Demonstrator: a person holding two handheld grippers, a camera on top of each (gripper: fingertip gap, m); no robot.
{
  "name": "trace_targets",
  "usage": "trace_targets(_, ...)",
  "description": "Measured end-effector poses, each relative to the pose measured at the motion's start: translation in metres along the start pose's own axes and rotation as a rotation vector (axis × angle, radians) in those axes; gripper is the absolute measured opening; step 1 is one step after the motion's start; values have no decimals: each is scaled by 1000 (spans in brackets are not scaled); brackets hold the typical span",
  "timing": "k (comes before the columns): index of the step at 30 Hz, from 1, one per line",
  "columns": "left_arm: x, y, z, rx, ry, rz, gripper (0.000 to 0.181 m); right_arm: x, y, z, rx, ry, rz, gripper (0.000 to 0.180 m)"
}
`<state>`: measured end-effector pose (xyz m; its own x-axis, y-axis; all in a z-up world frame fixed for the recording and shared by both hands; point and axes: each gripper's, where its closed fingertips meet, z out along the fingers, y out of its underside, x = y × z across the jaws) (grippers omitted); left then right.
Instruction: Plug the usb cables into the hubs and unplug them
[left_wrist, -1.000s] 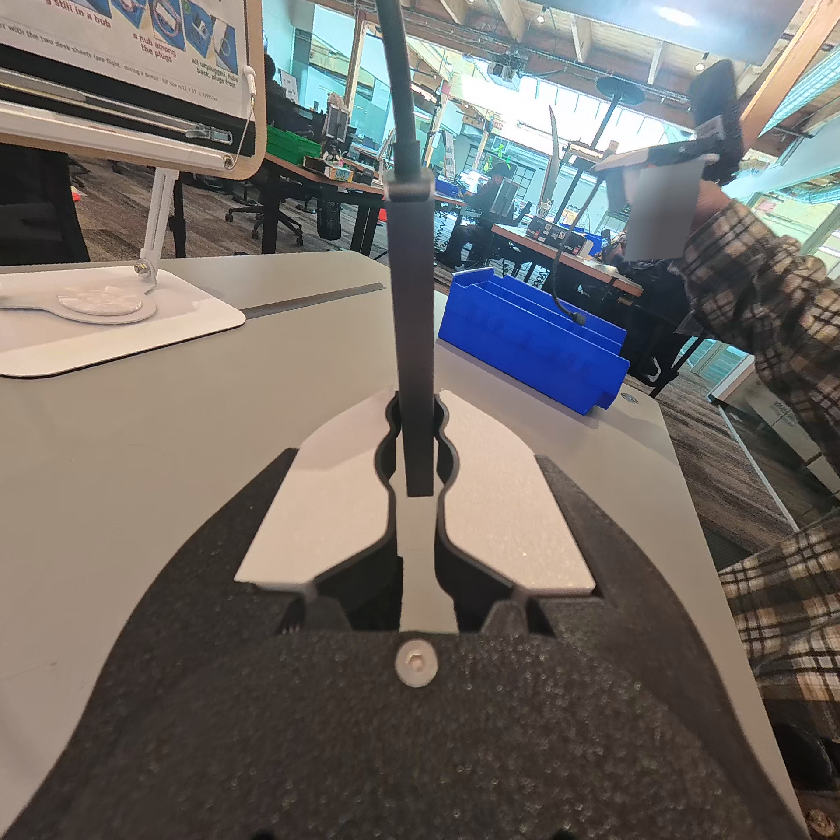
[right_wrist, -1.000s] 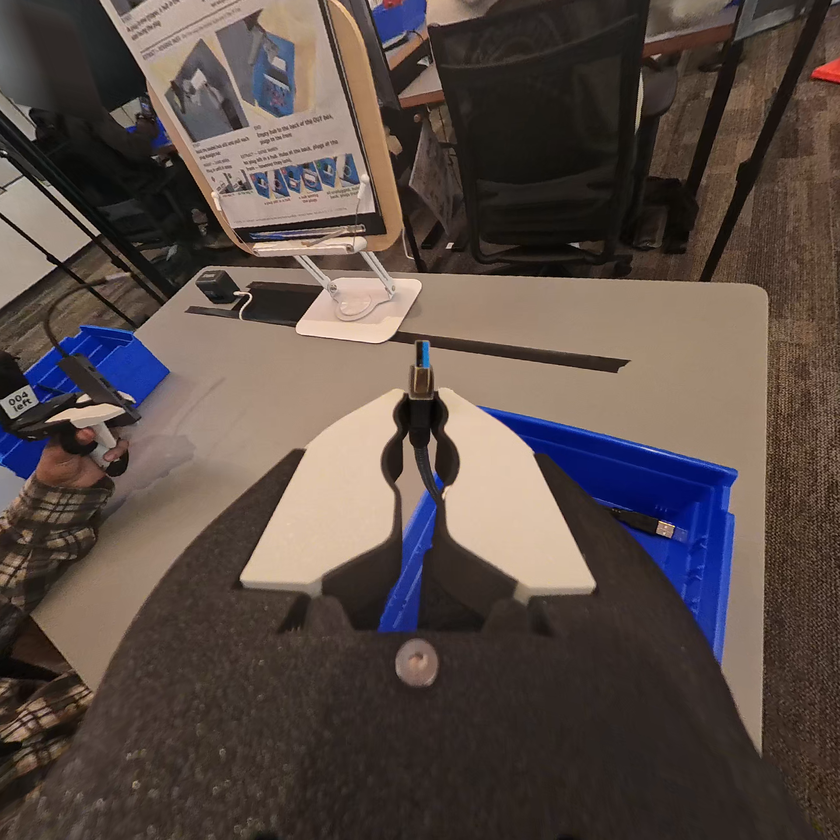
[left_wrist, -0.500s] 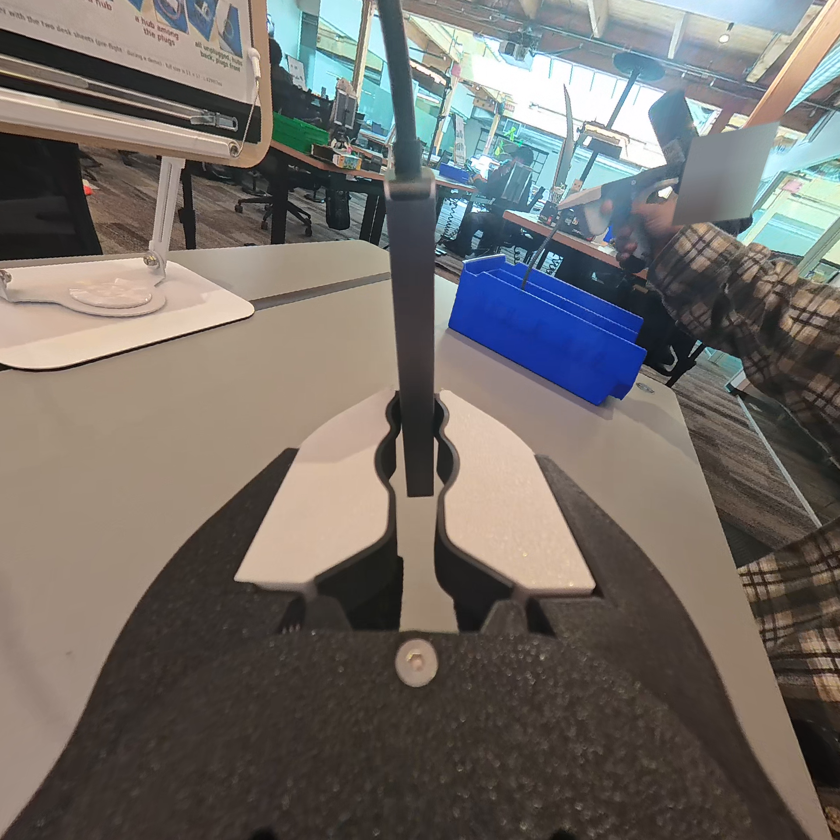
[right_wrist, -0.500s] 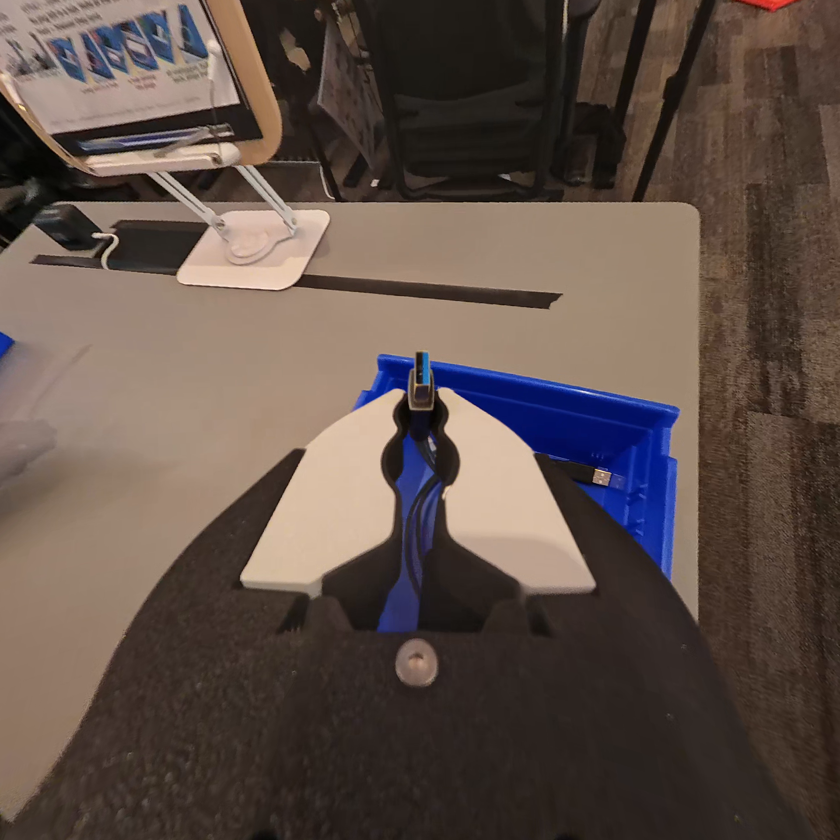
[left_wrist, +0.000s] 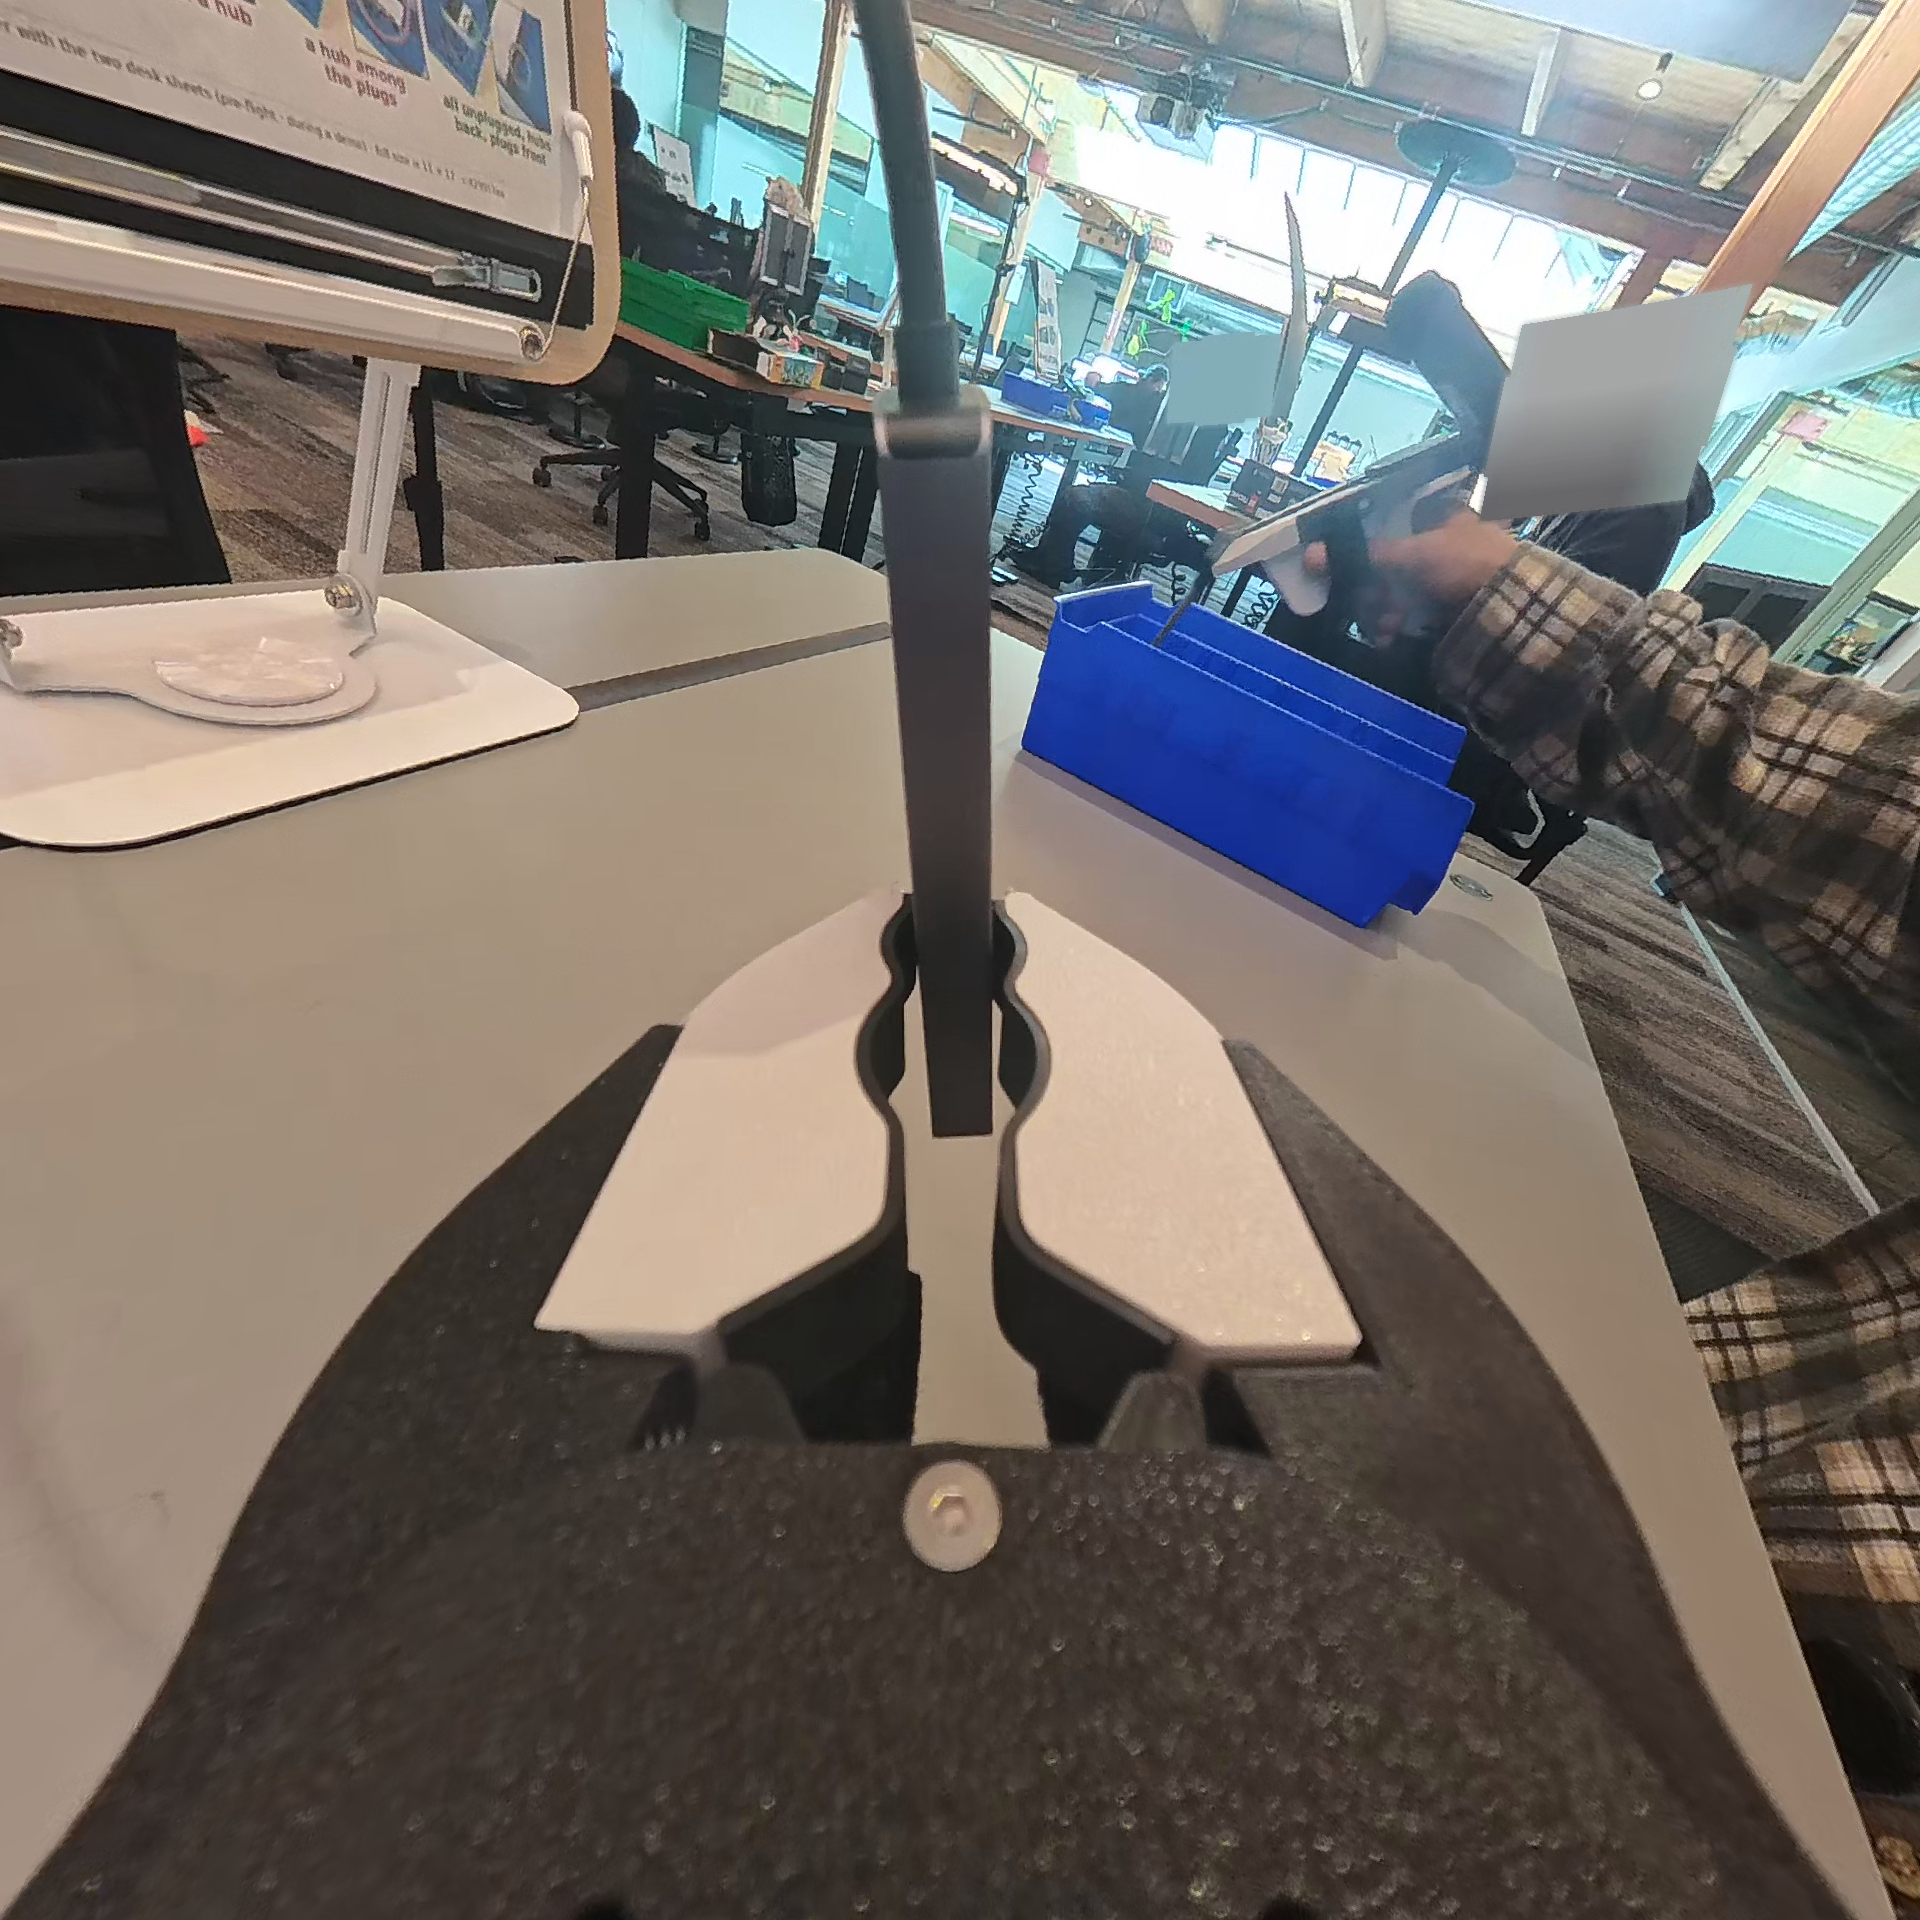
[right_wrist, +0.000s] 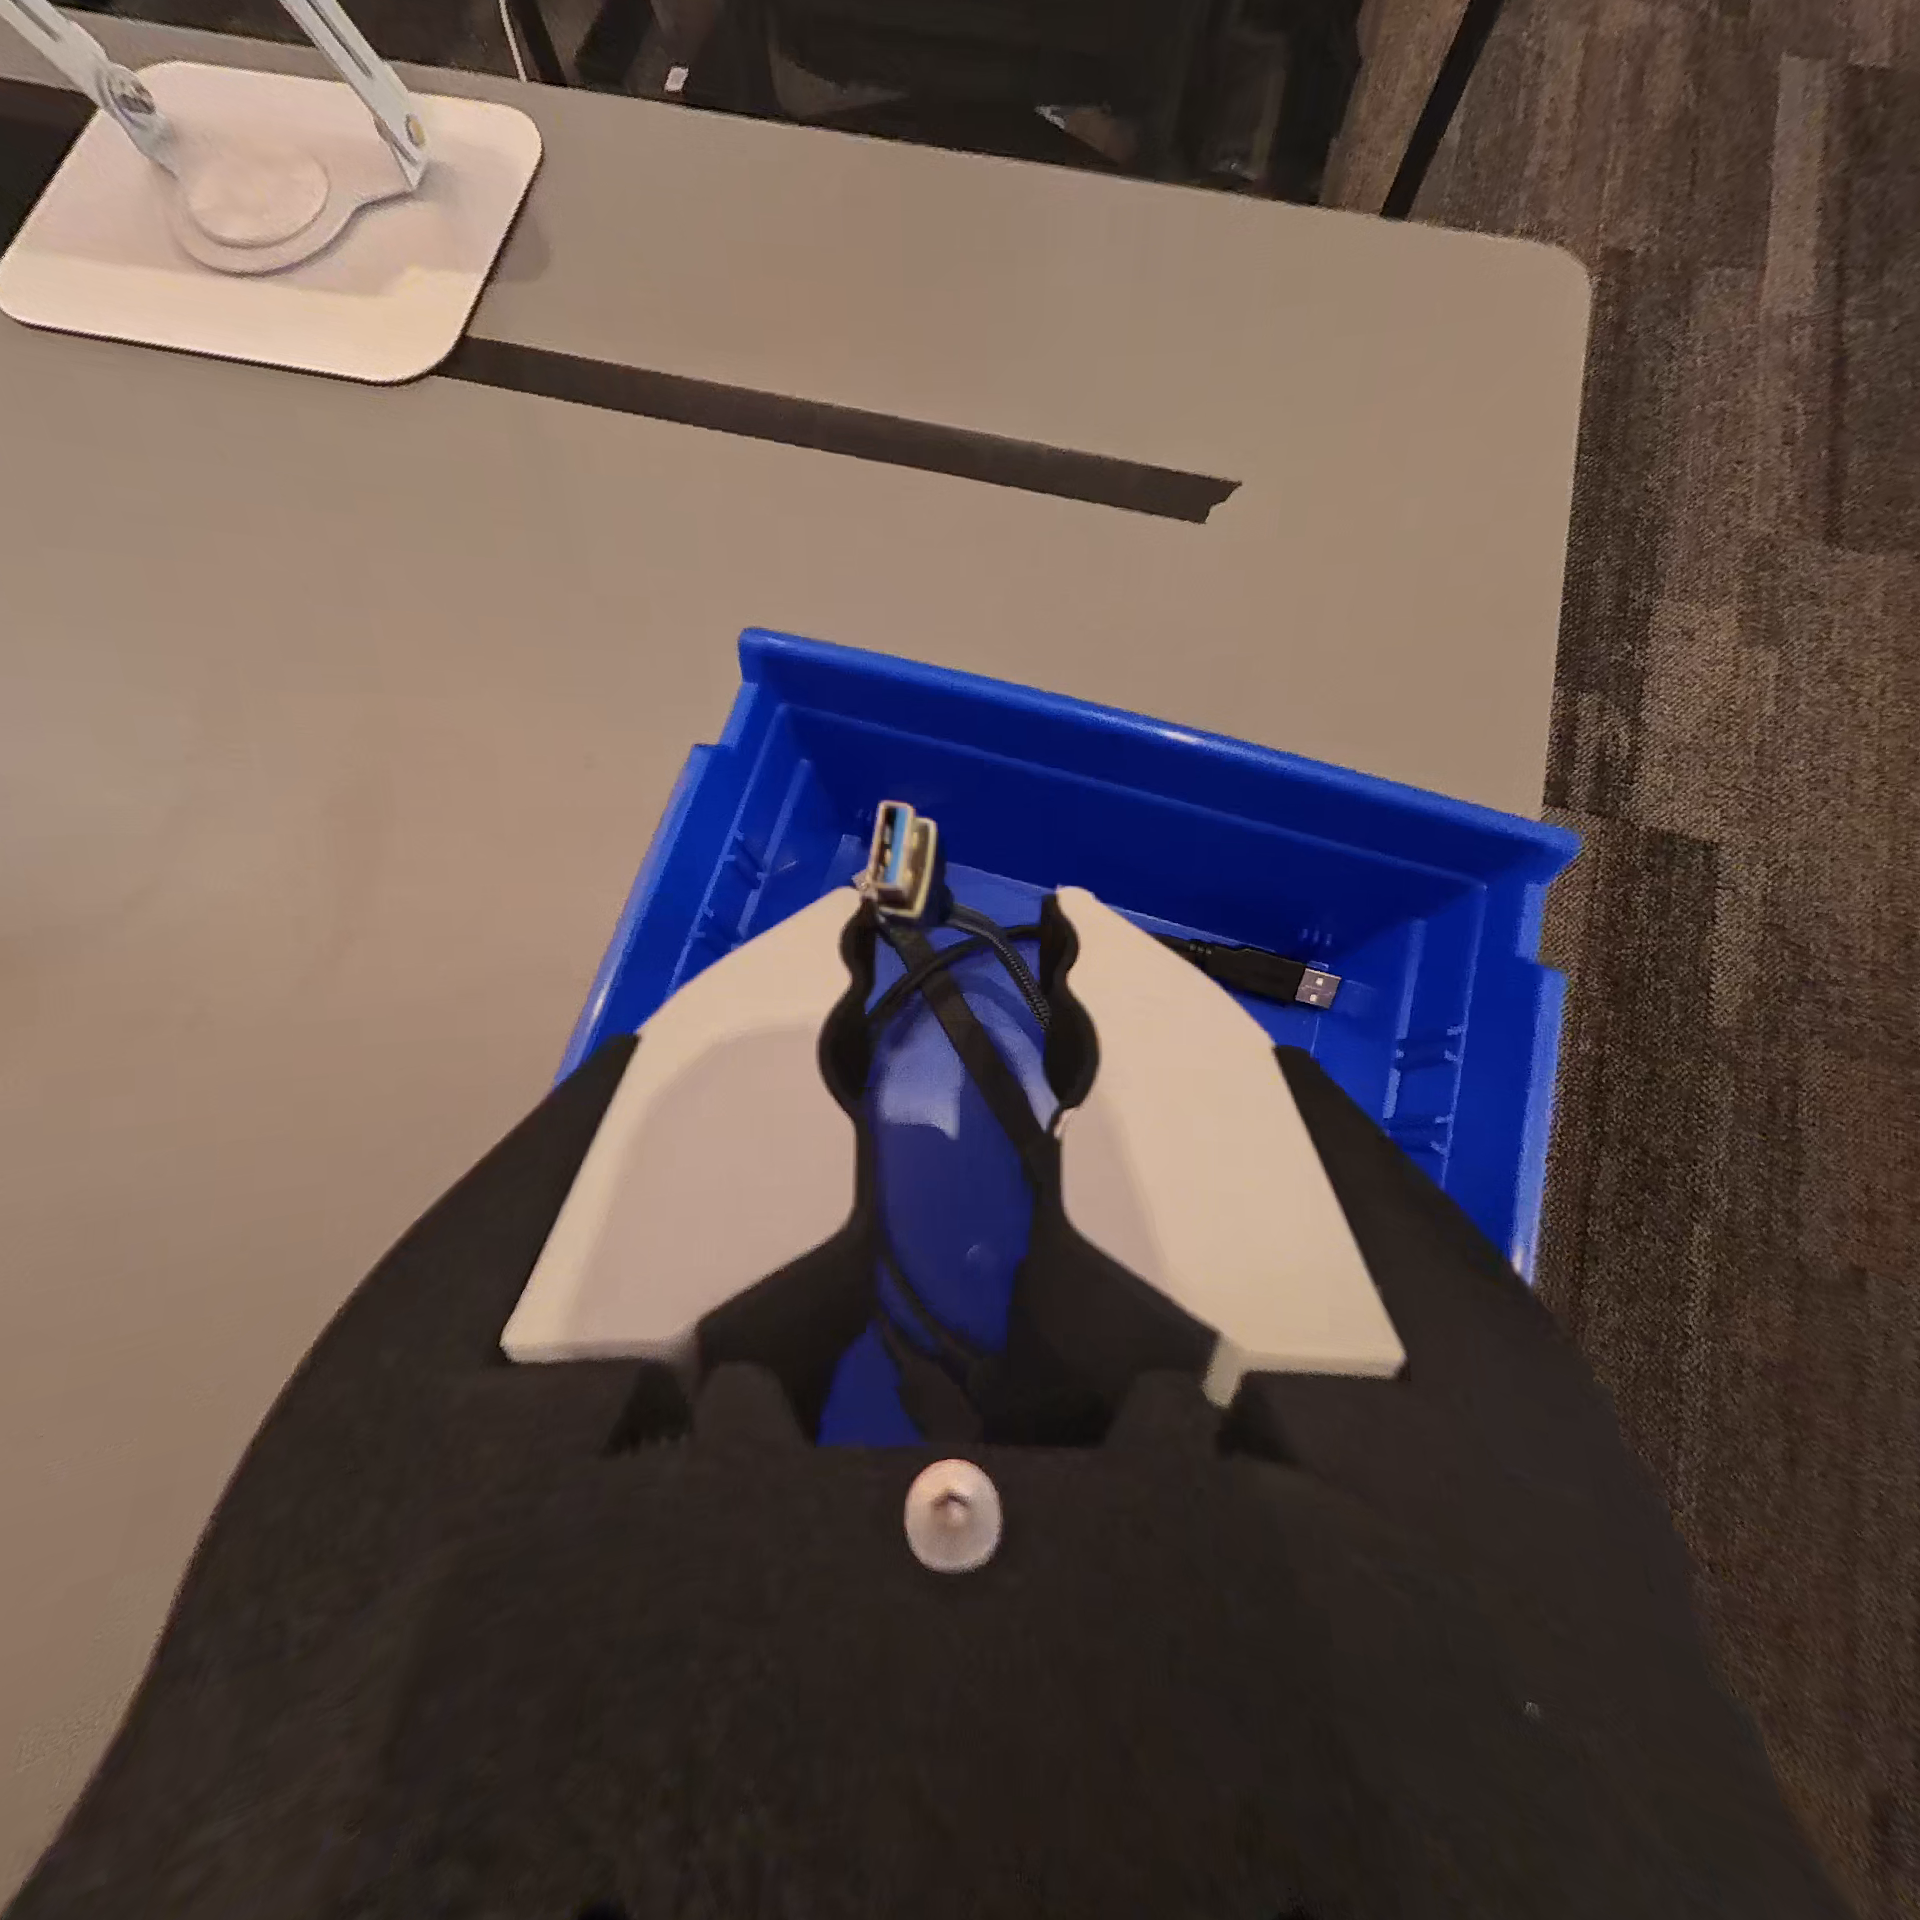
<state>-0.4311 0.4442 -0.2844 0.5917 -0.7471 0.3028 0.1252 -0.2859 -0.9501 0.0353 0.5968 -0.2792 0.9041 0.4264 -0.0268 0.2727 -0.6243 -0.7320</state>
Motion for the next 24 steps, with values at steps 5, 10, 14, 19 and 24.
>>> trace_targets(5, 1, -3, -2, 10, 3, 1, 12, 0, -17, -17, 46, 20, -10, 47)
trace_targets(10, 3, -3, -1, 9, 9, 3, 12, -22, -41, -44, 143, -37, -6, 53)
trace_targets(14, 5, -1, 1, 4, 17, 5, 12, -81, -65, -68, 281, -198, -57, 53)
trace_targets(19, 8, 2, 4, -12, 30, 14, 12, -193, -70, -77, 397, -501, -170, 52)
trace_targets(24, 9, 3, 5, -16, 39, 10, 12, -292, -60, -64, 430, -819, -195, 51)
